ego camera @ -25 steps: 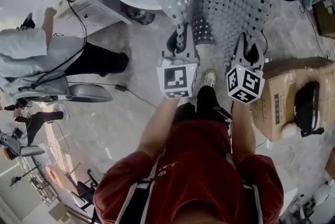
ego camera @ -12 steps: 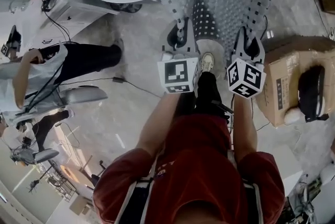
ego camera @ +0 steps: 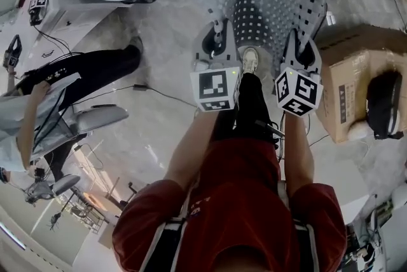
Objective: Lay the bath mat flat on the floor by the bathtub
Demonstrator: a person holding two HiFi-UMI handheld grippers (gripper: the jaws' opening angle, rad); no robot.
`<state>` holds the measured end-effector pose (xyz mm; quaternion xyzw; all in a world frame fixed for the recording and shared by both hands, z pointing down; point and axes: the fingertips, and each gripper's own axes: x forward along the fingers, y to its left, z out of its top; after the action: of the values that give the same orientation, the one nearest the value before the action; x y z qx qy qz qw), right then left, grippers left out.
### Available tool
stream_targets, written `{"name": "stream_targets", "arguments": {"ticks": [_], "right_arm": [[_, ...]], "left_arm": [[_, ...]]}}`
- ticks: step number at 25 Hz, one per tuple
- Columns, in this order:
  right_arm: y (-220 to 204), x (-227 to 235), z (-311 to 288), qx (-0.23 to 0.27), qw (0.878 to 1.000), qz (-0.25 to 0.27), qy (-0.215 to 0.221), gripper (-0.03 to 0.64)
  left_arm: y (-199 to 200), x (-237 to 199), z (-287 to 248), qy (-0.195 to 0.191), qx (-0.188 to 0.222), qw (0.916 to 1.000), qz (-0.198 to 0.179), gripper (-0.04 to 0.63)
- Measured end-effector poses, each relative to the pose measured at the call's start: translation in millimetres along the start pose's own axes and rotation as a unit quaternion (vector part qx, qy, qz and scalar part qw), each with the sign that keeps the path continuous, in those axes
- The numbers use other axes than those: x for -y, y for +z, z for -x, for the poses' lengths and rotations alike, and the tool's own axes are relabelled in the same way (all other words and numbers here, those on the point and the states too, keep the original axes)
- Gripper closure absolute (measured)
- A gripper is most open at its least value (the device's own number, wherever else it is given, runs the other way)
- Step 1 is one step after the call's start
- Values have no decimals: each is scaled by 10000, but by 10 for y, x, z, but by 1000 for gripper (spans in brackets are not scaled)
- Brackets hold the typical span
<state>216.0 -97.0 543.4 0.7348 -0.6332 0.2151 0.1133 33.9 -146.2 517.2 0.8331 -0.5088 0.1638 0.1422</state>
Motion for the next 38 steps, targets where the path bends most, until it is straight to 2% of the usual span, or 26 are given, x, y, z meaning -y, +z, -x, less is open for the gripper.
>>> {"name": "stream_targets", "arguments": {"ticks": [13,18,29,38], "right_arm": [[-728,220,-566,-688,9975,171,19,520],[-1082,263,-785,-910,9955,262,76,520],[-1920,407,-1279,-1239,9912,452,133,520],[-2663,443,-1825,-1351,9877,734,267,520]], "left_arm": [[-832,-117,-598,92,-657,9975,230,545],[-1234,-190,-787,155,-949,9952,170,545],[-2123,-294,-1165,210,-1307,9908,295,545],[-2938,-431,-1662,270,-1353,9898,351,545]]}}
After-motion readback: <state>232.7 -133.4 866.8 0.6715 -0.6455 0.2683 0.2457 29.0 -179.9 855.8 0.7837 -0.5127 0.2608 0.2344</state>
